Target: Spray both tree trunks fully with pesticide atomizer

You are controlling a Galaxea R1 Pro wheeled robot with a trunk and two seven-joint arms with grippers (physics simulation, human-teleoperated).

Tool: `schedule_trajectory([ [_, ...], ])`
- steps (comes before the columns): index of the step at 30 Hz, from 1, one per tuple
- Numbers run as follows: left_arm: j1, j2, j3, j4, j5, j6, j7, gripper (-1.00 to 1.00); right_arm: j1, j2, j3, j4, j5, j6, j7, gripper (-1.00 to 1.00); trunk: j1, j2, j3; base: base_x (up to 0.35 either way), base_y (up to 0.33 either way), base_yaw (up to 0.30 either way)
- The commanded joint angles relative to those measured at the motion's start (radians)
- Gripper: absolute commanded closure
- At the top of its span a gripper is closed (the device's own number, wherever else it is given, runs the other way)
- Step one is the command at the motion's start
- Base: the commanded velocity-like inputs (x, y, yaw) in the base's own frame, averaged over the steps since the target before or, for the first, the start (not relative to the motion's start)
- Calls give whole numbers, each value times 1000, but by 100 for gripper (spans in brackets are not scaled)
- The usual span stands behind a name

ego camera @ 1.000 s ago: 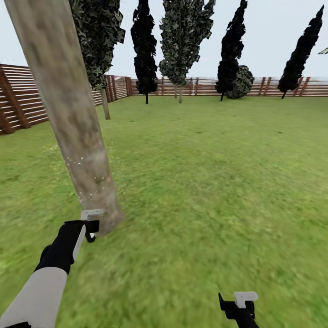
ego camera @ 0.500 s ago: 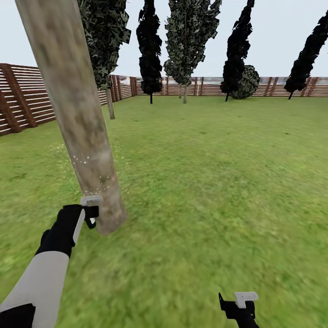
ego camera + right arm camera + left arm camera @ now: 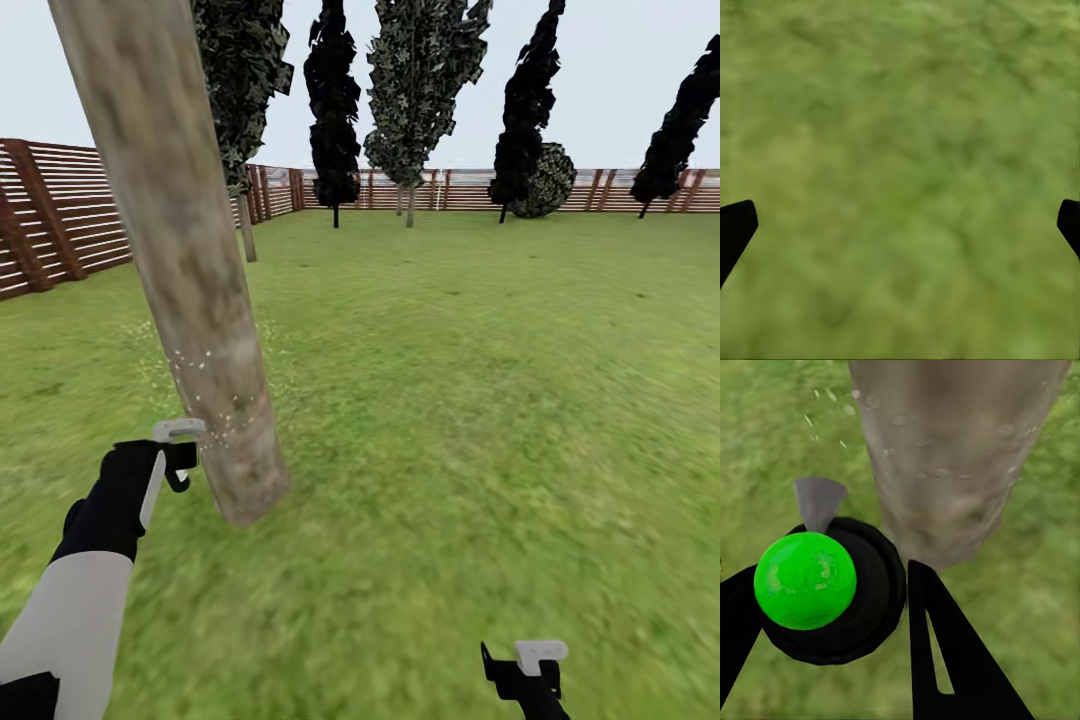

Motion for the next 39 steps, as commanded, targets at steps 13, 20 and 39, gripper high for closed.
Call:
schedule_trajectory([
  [13,-2,-14,-5,-49,8,1,0,100,0,2,0,0,0,0,0,-100,0,0,0,0,-102,191],
  [20,-2,-15,-6,-49,9,1,0,100,0,2,0,0,0,0,0,-100,0,0,0,4,-270,0],
  [39,-2,-16,-6,-51,8,1,3,100,0,2,0,1,0,0,0,-100,0,0,0,7,-258,0],
])
